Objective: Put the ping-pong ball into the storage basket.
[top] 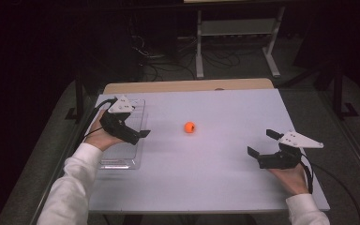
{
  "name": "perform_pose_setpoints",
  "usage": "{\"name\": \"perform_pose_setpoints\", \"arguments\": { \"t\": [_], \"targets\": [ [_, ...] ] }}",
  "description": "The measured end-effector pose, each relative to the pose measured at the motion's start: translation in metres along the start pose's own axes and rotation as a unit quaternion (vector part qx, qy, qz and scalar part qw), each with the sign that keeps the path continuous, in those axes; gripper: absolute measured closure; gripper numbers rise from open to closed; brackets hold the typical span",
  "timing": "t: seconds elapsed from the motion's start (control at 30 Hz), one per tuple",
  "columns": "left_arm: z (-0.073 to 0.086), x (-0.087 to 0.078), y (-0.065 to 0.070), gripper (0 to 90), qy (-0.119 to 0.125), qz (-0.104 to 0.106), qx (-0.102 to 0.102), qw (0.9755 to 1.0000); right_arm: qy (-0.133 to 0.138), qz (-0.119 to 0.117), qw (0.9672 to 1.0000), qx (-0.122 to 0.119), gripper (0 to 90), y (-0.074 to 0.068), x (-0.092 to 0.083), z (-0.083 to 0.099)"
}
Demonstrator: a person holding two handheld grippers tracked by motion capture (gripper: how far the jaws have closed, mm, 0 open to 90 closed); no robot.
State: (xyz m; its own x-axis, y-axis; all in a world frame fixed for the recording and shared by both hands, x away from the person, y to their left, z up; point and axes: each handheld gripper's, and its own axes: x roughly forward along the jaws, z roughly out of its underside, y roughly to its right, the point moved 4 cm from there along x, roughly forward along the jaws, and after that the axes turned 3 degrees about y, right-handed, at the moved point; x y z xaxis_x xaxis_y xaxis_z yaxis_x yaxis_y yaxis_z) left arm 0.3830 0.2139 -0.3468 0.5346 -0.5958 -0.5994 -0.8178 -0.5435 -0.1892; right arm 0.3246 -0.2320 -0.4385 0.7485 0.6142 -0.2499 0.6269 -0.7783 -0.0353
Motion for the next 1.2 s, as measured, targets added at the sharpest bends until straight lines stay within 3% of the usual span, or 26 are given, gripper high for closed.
{"name": "perform_pose_setpoints", "arguments": {
  "t": [0.53, 1.2],
  "targets": [
    [-0.017, 0.016, 0.002, 0.0, -0.019, 0.018, 0.021, 0.9994, -0.006, 0.001, 1.0000, -0.003, 0.0, -0.001, 0.000, 0.001],
    [-0.035, 0.043, 0.006, 0.0, -0.035, 0.061, 0.050, 0.9963, -0.005, 0.002, 1.0000, -0.006, 0.0, 0.000, -0.001, 0.001]
  ]
}}
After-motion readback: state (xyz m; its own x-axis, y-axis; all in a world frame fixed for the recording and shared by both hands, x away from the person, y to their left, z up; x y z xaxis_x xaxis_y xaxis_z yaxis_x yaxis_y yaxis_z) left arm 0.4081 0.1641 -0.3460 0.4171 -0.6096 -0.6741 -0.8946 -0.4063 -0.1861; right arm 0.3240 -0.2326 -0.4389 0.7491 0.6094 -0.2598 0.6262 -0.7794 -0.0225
